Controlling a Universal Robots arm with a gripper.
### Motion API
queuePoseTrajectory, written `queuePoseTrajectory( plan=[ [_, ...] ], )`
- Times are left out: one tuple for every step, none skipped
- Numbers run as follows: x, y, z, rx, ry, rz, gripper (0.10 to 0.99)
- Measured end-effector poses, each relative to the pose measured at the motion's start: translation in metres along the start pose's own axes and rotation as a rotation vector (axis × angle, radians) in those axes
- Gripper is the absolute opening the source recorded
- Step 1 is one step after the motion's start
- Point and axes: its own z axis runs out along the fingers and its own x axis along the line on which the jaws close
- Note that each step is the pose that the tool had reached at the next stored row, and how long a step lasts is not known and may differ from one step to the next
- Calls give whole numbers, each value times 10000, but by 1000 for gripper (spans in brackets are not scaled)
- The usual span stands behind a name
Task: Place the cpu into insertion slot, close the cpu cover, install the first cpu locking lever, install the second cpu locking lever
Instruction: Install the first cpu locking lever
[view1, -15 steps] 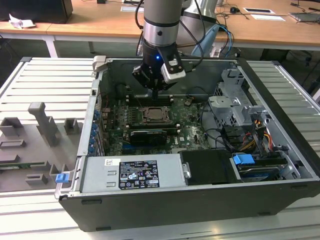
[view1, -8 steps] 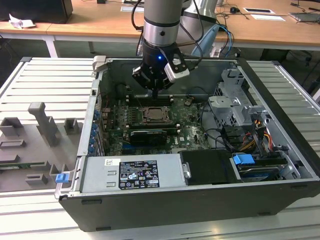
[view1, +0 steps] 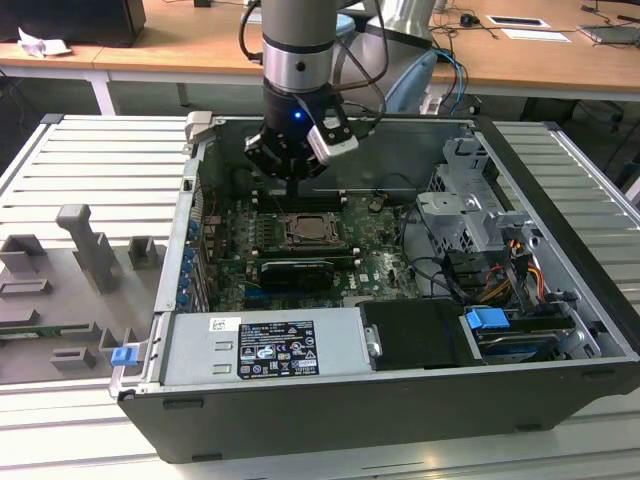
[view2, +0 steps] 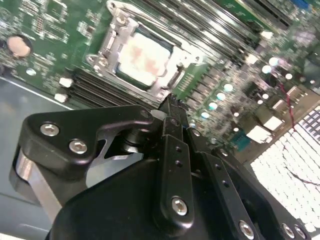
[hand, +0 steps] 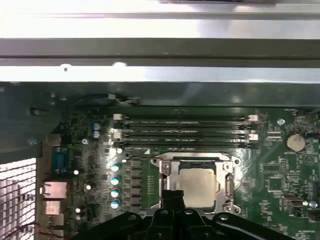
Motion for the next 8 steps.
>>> queuePoseTrajectory(
  plan=[
    [43, 0, 2, 0, -12, -3, 106],
    [79, 0, 4, 0, -22, -2, 106],
    [139, 0, 11, 1, -41, -4, 106],
    [196, 0, 21, 1, -62, -6, 106],
    [228, 1, 26, 0, -71, -9, 106],
    [254, 2, 29, 0, -76, -13, 106],
    [283, 4, 31, 0, -81, -16, 106],
    [302, 7, 34, -1, -85, -18, 106]
  ],
)
